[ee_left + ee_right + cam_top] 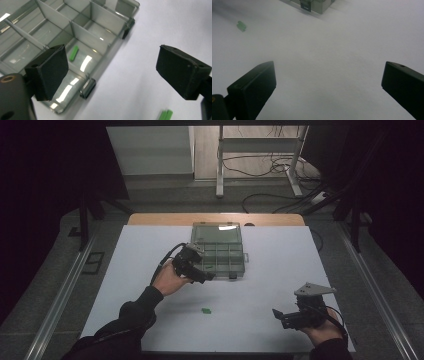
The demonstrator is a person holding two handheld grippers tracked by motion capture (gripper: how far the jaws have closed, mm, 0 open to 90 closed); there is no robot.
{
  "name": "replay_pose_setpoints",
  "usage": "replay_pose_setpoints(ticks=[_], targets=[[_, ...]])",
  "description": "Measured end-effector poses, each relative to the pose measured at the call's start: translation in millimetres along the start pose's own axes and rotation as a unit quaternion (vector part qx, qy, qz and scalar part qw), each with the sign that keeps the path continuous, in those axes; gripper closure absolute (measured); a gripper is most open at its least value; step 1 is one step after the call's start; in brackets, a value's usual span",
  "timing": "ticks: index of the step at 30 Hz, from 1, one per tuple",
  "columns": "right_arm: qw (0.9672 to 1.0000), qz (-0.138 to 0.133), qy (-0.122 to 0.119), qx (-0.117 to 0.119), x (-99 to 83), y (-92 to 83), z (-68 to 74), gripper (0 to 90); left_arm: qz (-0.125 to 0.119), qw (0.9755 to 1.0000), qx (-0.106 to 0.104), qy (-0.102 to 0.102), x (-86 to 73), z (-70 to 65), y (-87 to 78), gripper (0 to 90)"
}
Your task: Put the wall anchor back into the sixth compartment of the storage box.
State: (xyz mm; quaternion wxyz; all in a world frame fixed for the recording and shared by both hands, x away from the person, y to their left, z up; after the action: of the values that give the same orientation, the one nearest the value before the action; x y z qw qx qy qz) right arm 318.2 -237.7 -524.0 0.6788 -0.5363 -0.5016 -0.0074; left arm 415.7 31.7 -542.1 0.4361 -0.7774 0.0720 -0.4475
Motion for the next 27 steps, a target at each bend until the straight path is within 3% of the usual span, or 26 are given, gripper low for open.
replay_pose_setpoints(ticks=[4,14,20,27], targets=[[1.0,0.001,-0.001,0.001,-0.2,-0.1,0.3,0.0,-0.008,0.9999,0.006,0.01,-3.3,-5.1,-6.6,0.0],[1.0,0.002,-0.005,0.001,-0.7,0.4,0.7,0.0,-0.002,0.9994,0.021,0.028,-19.5,-14.9,-19.4,0.0],[1.0,0.002,-0.006,0.002,-0.7,0.5,1.4,0.0,0.027,0.9993,0.015,0.023,-31.0,-23.9,-22.4,0.0],[1.0,0.002,-0.007,0.002,-0.8,0.5,1.5,0.0,0.026,0.9995,0.004,0.017,-39.0,-34.4,-24.6,0.0]])
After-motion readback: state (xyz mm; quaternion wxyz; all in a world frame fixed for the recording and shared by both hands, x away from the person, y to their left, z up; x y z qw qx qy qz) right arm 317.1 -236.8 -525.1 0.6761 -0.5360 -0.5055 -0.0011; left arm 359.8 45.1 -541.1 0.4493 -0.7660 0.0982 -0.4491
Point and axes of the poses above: each handheld gripper's, and its own axes: y roughly forward along the jaws, x roughly out of its top, z roughly to its left, the point moved 10 cm from there along y, roughly forward along the jaws, and after that the axes turned 6 degrees about -y, right-handed, at the moved point
